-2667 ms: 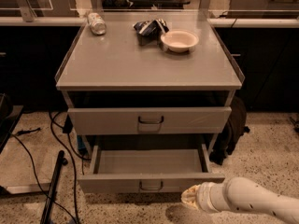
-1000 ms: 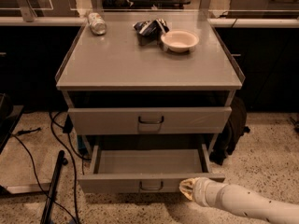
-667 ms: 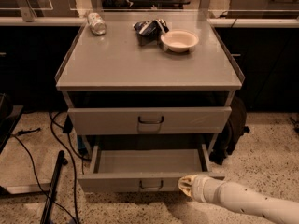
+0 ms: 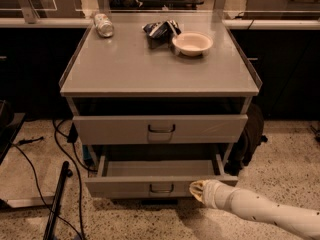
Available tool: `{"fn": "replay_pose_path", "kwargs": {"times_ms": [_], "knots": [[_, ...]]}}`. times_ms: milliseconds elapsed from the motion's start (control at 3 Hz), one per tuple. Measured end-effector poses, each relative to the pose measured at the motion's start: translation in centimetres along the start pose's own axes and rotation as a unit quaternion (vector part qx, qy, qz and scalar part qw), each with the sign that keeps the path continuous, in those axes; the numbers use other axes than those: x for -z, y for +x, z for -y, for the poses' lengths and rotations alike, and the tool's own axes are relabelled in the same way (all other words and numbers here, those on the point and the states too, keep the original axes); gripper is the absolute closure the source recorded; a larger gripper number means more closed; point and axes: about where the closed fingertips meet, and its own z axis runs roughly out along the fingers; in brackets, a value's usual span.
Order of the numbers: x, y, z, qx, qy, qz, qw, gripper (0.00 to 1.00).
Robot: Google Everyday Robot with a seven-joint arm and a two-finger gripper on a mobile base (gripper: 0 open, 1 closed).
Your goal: Close middle drawer
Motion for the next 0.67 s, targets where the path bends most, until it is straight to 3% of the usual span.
{"fn": "replay_pose_path", "kwargs": {"times_ms": [667], "knots": [[-2.5, 0.2, 4.3, 0.012, 0.035, -0.005, 0.9993, 1.00]]}}
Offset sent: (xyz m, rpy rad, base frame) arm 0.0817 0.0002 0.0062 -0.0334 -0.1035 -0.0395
